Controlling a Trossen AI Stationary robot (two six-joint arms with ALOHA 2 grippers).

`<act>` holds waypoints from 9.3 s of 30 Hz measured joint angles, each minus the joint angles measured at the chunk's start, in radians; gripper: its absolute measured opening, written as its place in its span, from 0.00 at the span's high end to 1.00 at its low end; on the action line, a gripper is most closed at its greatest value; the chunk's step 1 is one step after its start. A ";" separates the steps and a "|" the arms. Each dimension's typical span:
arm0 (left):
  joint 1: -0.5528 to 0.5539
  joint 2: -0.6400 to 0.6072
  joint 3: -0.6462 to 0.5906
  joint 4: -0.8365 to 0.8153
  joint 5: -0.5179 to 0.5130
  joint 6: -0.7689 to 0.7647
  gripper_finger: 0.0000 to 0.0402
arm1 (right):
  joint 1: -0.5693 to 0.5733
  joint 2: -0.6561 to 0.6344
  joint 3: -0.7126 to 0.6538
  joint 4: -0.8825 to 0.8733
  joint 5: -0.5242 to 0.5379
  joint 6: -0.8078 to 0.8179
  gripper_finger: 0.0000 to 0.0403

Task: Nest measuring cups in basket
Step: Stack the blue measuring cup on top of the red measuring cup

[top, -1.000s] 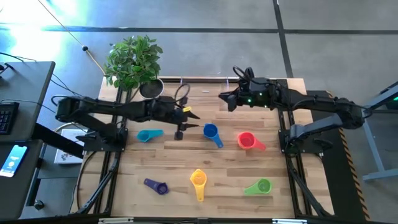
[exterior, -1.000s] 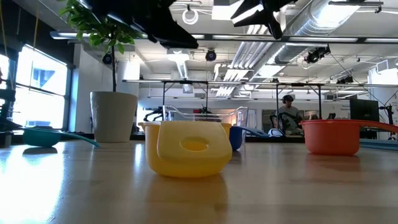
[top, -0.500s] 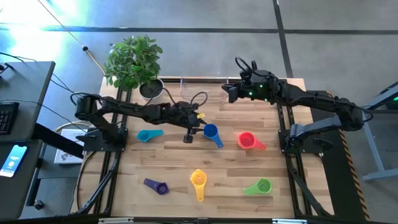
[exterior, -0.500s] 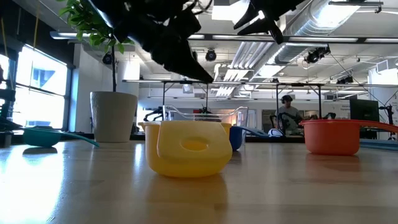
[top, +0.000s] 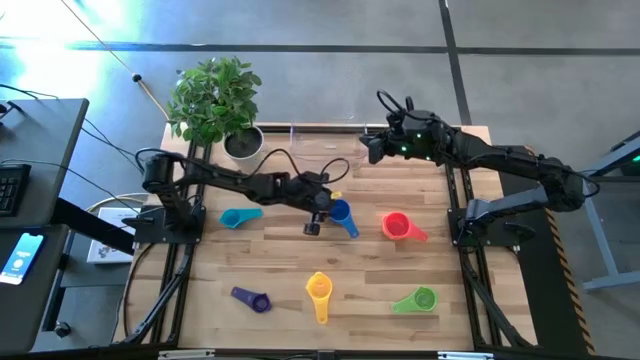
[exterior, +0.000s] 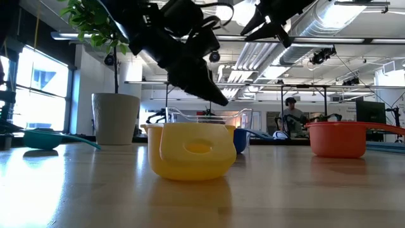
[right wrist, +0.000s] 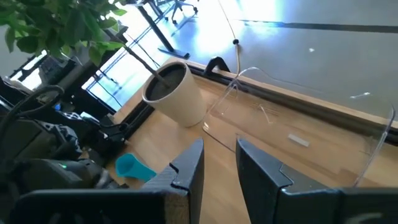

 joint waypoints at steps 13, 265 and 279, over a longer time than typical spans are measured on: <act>-0.039 0.071 0.000 -0.019 0.009 0.000 0.68 | 0.000 0.000 0.000 -0.012 0.000 0.000 0.79; 0.078 -0.314 0.073 -0.594 -0.358 -0.235 0.85 | 0.232 0.304 -0.063 -0.791 -0.147 -0.555 0.94; 0.078 -0.314 0.073 -0.594 -0.358 -0.235 0.85 | 0.232 0.304 -0.063 -0.789 -0.125 -0.510 0.85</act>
